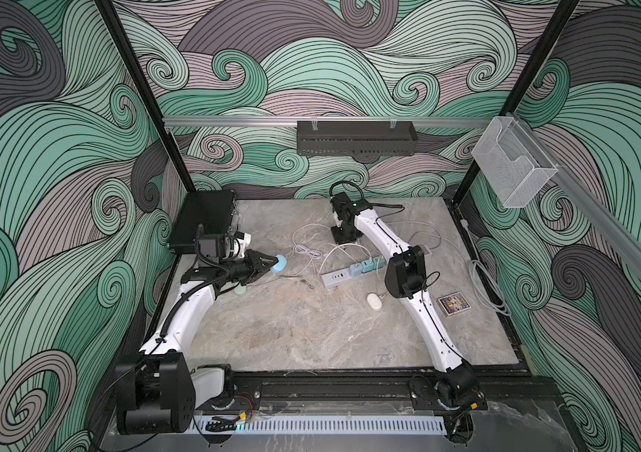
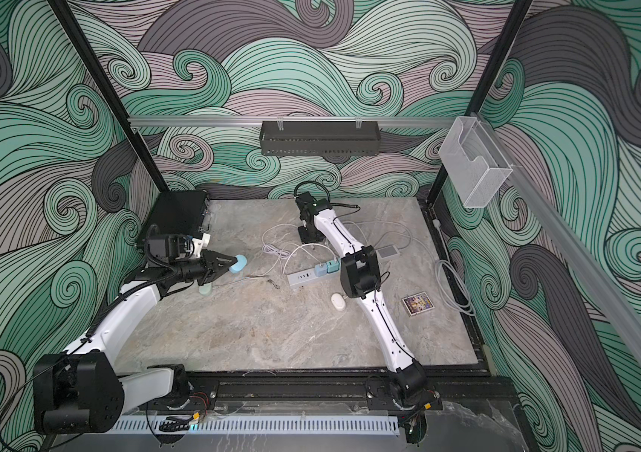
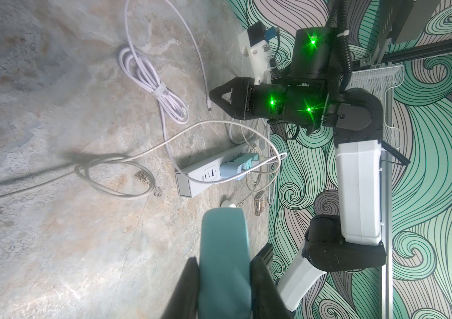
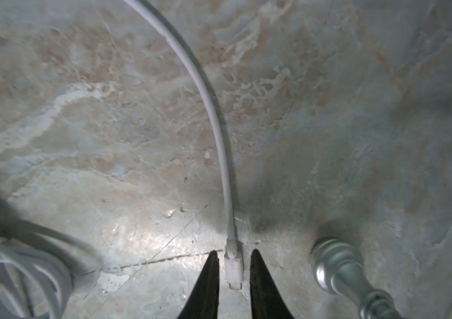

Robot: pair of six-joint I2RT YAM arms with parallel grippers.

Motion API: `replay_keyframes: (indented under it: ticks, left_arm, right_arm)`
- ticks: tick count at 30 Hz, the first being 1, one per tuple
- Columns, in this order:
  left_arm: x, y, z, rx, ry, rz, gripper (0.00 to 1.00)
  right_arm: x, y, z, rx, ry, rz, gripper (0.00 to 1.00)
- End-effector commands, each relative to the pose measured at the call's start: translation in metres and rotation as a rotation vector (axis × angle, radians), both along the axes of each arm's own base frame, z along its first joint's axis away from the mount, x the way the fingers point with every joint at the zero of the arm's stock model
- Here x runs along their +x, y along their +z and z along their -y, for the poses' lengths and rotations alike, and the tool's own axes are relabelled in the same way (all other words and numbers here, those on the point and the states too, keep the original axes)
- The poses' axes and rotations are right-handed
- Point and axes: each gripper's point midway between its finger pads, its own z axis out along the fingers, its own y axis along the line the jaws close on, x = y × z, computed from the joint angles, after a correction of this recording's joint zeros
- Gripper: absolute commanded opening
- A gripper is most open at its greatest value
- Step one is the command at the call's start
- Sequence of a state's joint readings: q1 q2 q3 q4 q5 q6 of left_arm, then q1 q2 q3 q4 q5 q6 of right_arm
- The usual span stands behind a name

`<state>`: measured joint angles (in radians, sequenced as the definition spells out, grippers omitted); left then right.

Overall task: Charge the bluetooth headset
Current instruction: Pick up the charging cable from the center of the board.

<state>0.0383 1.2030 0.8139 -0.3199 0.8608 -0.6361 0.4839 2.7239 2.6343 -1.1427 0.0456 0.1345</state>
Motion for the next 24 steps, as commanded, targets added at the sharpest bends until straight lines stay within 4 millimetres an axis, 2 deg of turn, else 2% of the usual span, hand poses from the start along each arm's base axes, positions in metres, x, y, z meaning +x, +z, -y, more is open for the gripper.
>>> replay_keyframes:
  ticks: [1,8,14,17,19,24]
  left_arm:
    - [0.002,0.004,-0.002,0.009,-0.005,0.026,0.05]
    - [-0.002,0.002,-0.002,0.012,-0.009,0.018,0.05]
    - [-0.003,0.002,-0.003,0.020,-0.006,0.021,0.04]
    - [-0.003,0.002,-0.003,0.020,-0.007,0.019,0.04]
    - [-0.003,0.004,-0.003,0.019,-0.009,0.022,0.04]
    - [-0.005,0.010,-0.002,0.018,-0.010,0.036,0.04]
  right_arm:
    - [-0.006,-0.020,0.007,-0.021,-0.011,-0.047,0.21]
    - [-0.009,-0.032,0.010,-0.036,-0.002,-0.069,0.20]
    - [-0.013,-0.036,0.012,-0.044,-0.004,-0.085,0.13]
    - [-0.014,-0.035,0.011,-0.037,0.001,-0.089,0.07]
    - [-0.013,-0.028,0.009,-0.025,0.002,-0.079,0.01]
    - [-0.008,0.010,0.001,0.037,-0.013,-0.030,0.00]
